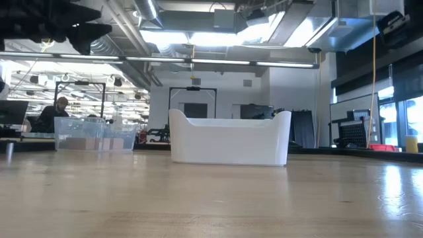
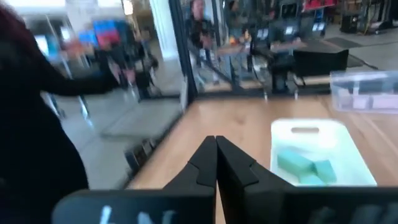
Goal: Sort & place blocks by color
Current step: Return to Home Position
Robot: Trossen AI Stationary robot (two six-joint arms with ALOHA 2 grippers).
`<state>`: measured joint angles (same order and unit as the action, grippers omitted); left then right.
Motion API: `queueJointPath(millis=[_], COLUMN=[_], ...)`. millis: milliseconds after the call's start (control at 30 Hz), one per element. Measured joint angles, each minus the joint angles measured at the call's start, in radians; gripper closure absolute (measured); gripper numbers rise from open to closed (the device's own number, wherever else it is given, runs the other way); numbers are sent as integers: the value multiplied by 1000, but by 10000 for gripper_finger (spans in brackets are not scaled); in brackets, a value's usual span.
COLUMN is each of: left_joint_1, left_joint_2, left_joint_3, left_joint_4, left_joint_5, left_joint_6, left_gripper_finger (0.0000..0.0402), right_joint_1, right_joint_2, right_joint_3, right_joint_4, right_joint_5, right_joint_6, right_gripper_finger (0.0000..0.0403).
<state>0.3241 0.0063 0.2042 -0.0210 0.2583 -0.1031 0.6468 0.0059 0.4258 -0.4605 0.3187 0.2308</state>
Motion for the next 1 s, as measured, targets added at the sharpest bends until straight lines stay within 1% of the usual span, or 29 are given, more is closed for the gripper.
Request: queueJointPath(millis=[100, 300, 367, 467, 600, 700, 867, 1000], left_joint_1=[0, 0, 0, 0, 0, 0, 0, 0], left_joint_2=[0, 0, 0, 0, 0, 0, 1, 1], left_joint_3=[-51, -118, -135, -155, -190, -197, -196, -196], left_joint_4=[67, 82, 83, 83, 85, 84, 86, 88], left_joint_5=[26, 26, 28, 29, 28, 20, 82, 127], left_joint_6=[0, 0, 0, 9, 79, 97, 140, 140], left_gripper_finger=[199, 199, 199, 199, 199, 199, 199, 199], right_joint_1=[0, 0, 0, 0, 0, 0, 0, 0], right_joint_2=[1, 1, 0, 0, 0, 2, 3, 5], right_joint_3=[-86, -237, -271, -315, -353, -360, -360, -360], right_joint_4=[24, 185, 263, 316, 332, 331, 331, 332], right_joint_5=[0, 1, 1, -4, -6, -7, -6, 18], right_joint_6=[-67, -187, -205, -210, -209, -219, -287, -277], right_gripper_finger=[402, 402, 402, 402, 402, 403, 402, 400])
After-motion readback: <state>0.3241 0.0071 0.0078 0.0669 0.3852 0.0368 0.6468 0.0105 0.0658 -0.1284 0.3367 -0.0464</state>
